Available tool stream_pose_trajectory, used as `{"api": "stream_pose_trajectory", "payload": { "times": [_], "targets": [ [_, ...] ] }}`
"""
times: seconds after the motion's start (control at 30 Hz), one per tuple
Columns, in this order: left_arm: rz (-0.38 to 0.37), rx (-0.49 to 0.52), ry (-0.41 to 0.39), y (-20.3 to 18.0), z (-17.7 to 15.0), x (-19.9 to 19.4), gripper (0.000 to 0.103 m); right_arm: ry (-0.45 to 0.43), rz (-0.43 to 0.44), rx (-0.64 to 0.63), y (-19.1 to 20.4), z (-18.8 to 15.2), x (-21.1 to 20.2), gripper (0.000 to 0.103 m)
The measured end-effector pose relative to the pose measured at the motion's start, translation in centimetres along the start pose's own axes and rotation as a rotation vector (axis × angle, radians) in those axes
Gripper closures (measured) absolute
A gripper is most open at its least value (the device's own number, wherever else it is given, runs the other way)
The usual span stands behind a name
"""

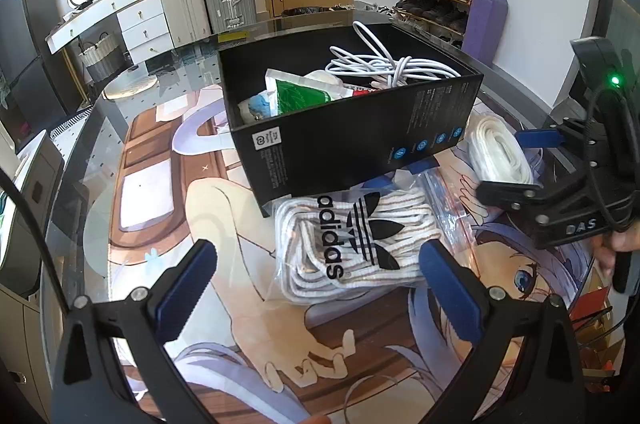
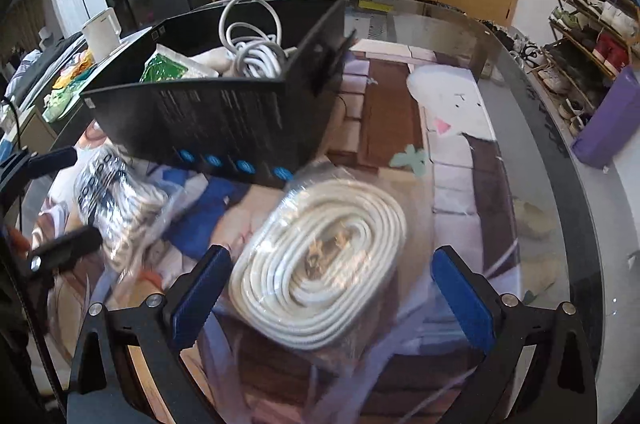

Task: Organize soft objects
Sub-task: 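Close the right gripper on the clear bag of white rope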

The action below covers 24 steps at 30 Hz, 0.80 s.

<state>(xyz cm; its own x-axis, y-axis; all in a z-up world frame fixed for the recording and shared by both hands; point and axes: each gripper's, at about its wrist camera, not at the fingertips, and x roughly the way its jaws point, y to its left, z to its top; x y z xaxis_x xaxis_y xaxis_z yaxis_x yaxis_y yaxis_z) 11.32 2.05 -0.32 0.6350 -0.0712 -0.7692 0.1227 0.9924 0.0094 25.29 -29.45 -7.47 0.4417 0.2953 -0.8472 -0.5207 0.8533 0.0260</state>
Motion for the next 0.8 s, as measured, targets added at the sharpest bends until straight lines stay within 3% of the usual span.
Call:
{"api": "stream_pose_trajectory", "payload": {
  "times": [0.17,0.63,0.73,0.8],
  "targets": [
    [0.001,0.000,0.000,0.0,0.0,0.0,0.001,0.018,0.021,-0.025,-1.1,-0.8,-0.4,0.001],
    [-0.003,0.009,0.002,-0.3,-0.2,0.1,0.001,-0.024,0.003,-0.019,0.5,-0.8,-0.5,0.002],
    [-0.003,0.011,0.003,-0.3,-0.2,0.2,0.001,-0.046,0.024,-0.035,0.9,-1.0,-0.8,0.011],
    [-0.004,0.011,0.003,-0.3,-0.2,0.2,0.001,-0.057,0.033,-0.041,1.0,-0.9,-1.2,0.031]
  ]
}}
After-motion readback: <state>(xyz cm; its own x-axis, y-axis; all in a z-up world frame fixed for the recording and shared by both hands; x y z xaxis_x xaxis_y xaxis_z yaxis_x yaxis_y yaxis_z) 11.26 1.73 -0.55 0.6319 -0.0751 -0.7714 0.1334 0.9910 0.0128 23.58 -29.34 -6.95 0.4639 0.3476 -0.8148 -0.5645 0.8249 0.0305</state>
